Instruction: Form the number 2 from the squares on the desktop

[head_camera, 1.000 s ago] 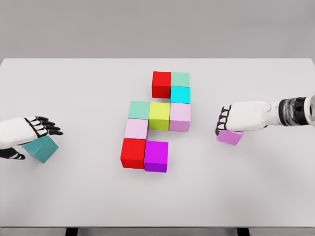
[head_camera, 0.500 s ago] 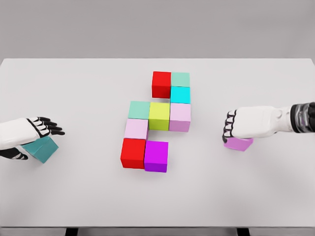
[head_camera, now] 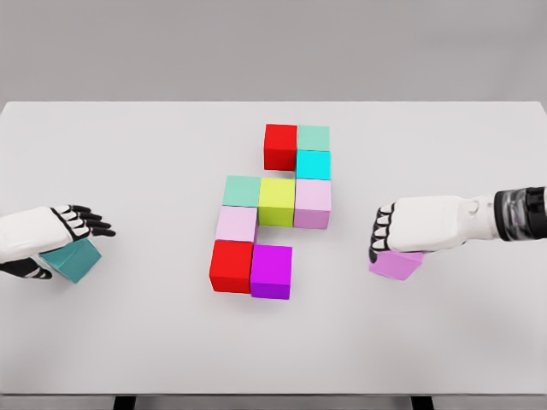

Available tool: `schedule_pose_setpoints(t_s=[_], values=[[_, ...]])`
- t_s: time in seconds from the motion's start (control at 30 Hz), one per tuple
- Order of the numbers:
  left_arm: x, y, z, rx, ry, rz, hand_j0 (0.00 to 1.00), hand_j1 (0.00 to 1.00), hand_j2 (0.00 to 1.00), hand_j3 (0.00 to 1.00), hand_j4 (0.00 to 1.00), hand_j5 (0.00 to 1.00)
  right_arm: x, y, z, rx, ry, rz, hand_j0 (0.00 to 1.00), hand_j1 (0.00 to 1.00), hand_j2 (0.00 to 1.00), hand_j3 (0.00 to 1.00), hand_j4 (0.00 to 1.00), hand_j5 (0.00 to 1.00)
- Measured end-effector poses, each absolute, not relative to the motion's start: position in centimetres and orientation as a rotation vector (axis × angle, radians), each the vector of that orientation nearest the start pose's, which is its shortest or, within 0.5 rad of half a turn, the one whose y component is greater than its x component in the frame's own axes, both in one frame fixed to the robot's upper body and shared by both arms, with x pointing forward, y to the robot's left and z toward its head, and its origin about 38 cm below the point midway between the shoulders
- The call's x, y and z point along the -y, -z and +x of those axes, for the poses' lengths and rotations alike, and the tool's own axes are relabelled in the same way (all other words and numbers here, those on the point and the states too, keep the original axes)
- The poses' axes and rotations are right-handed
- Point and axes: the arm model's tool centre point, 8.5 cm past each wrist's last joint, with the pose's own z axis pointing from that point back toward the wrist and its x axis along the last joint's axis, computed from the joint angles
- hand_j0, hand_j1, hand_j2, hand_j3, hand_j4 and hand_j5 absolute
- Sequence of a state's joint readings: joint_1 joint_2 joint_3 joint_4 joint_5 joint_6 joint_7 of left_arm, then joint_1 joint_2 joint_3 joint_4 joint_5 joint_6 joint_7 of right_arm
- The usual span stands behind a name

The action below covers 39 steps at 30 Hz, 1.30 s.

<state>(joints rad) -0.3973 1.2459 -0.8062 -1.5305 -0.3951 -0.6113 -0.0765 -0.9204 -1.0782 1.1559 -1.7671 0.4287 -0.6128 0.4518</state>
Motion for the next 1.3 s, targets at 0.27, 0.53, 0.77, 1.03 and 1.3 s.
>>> schedule_pose_setpoints(t_s=[0.27,0.53,0.77,1.03,1.3], values=[[-40.9,-16.3,33.9,1.258,2.054,0.397,1.00,1.00,1.00,1.00,1.00,1.00,25.3,-21.7,36.1,-1.556,3.027,0.193,0.61,0.61,0.61,0.61,0.61,0.61],[-41.1,-16.1,33.8,1.237,2.083,0.408,0.65,0.65,0.65,0.65,0.65,0.65,23.9,-21.7,36.0,-1.646,2.991,0.106,0.61,0.61,0.61,0.61,0.61,0.61],[-41.2,-16.6,34.1,1.227,2.102,0.430,0.58,0.58,0.58,0.58,0.58,0.58,22.7,-21.4,35.8,-1.700,2.959,0.044,0.61,0.61,0.61,0.61,0.61,0.61],[-41.0,-17.6,34.9,1.251,2.104,0.462,0.59,0.59,0.59,0.59,0.59,0.59,22.6,-21.3,35.8,-1.705,2.957,0.041,0.98,0.98,0.98,0.98,0.98,0.98],[-39.8,-18.0,35.9,1.287,2.106,0.470,0.59,0.59,0.59,0.59,0.59,0.59,22.9,-21.5,35.9,-1.706,2.961,0.052,0.99,0.99,0.99,0.99,0.99,0.99]])
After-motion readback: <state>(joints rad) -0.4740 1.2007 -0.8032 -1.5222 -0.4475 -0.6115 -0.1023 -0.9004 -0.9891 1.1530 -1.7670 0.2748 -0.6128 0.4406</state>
